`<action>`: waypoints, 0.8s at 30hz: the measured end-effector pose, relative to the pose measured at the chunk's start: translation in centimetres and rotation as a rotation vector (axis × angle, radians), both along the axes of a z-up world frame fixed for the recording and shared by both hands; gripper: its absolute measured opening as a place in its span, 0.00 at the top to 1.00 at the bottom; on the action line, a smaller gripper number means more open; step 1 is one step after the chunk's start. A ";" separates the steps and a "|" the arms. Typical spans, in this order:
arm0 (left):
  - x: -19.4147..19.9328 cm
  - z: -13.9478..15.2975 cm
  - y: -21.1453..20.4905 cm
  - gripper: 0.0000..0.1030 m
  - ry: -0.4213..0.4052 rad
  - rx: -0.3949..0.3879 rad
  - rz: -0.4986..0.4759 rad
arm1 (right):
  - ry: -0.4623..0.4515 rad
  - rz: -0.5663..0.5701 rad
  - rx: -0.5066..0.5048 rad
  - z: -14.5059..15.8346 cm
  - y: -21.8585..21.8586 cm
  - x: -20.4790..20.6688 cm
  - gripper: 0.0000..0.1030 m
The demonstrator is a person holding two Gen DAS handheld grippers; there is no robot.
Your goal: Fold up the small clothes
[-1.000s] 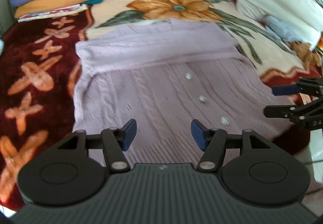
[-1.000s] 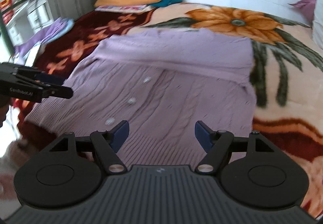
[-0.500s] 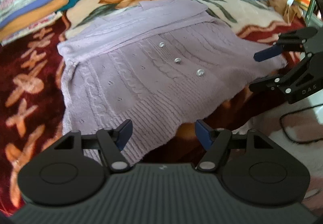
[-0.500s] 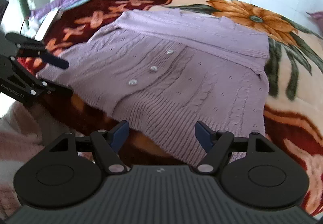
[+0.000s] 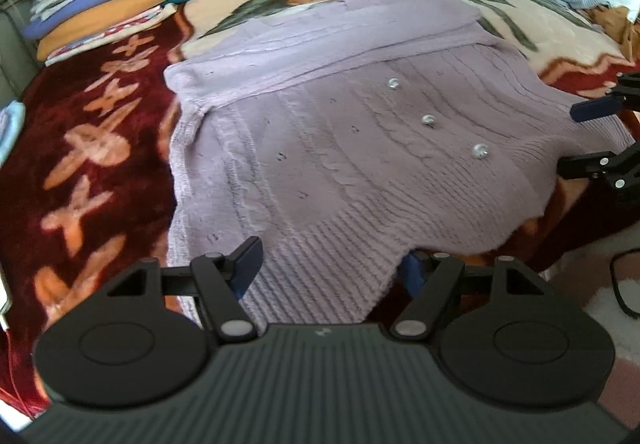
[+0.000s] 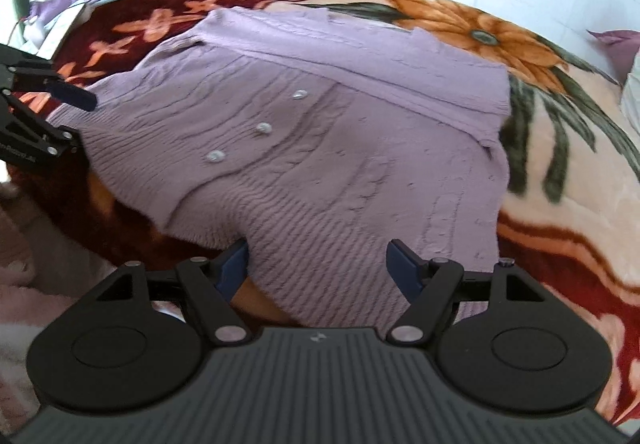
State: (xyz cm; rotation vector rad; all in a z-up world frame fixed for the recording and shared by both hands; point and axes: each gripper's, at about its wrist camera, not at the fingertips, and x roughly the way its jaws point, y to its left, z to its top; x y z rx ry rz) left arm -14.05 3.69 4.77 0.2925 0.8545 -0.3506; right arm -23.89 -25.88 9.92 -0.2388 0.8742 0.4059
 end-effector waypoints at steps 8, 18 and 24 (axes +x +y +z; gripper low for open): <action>0.6 -0.5 0.0 0.29 -0.013 -0.012 0.010 | 0.001 -0.030 -0.010 -0.4 -0.3 0.5 0.20; 1.0 -0.7 0.3 0.29 -0.015 -0.031 0.023 | 0.019 -0.029 -0.114 -0.2 -1.8 -0.6 0.17; 1.0 -0.7 -0.1 0.29 -0.022 -0.009 0.025 | -0.068 -0.051 -0.106 -0.4 -0.3 0.2 0.19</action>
